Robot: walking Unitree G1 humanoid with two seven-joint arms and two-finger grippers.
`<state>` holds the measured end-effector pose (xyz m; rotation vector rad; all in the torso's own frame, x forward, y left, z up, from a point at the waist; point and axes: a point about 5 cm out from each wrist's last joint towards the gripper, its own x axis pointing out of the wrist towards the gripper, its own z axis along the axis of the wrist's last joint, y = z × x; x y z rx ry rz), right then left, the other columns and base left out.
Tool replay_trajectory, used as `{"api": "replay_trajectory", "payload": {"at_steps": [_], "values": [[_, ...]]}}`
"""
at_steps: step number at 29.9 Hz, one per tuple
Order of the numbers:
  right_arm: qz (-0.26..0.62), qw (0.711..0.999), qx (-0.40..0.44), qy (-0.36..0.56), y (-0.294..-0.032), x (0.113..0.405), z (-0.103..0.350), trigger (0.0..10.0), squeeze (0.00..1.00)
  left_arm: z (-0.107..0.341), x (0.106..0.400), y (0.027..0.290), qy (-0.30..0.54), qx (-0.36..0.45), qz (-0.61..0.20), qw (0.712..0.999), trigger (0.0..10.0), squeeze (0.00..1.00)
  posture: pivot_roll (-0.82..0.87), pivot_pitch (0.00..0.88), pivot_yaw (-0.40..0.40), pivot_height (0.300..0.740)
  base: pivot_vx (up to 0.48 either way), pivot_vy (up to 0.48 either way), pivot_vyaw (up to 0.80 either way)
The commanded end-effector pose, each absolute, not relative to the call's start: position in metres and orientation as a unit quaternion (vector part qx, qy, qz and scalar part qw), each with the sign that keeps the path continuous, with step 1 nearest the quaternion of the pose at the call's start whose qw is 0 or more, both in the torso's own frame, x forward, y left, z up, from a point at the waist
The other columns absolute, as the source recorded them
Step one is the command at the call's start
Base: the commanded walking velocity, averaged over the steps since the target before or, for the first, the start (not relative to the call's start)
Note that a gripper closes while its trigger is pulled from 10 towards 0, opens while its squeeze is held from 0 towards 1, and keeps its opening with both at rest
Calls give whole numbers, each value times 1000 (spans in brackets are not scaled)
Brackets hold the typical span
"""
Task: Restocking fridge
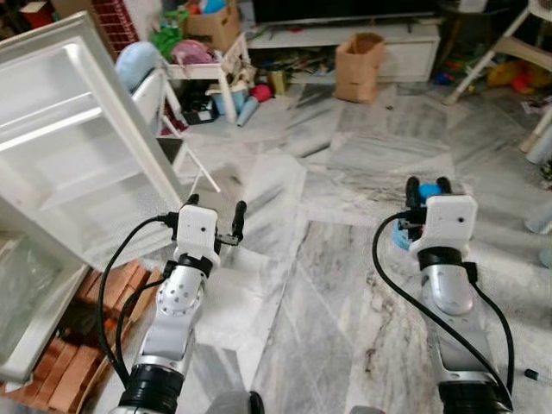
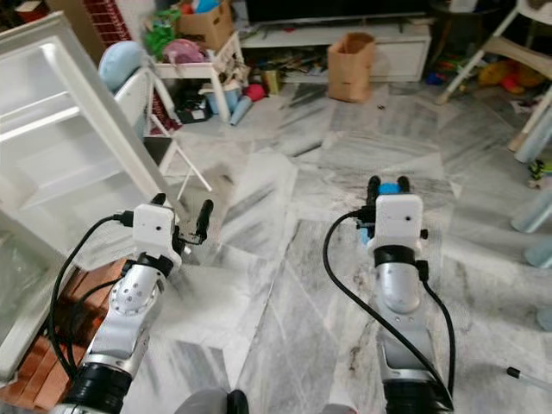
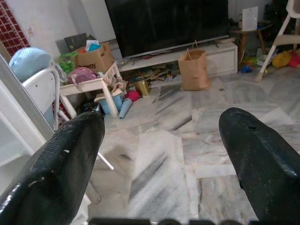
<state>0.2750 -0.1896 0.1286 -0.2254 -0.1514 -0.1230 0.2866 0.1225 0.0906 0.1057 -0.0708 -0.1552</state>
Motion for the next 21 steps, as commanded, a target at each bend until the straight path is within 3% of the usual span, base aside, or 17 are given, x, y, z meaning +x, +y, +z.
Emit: {"api": "replay_trajectory", "payload": {"at_steps": [1, 9, 21], "values": [[-22, 990, -100, -96, -173, 281, 140, 10000, 0, 90, 284, 132, -37, 56, -54, 996, 10000, 0, -60, 75, 75, 740, 0, 0, 0], [34, 990, -98, -99, -154, 296, 142, 10000, 0, 86, 267, 152, -37, 61, 2, 997, 10000, 0, 25, 54, 2, 740, 0, 0, 0], [63, 990, -85, -98, -140, 306, 139, 10000, 0, 86, 254, 174, -31, 79, 53, 995, 10000, 0, 96, 53, -34, 740, 0, 0, 0]]}}
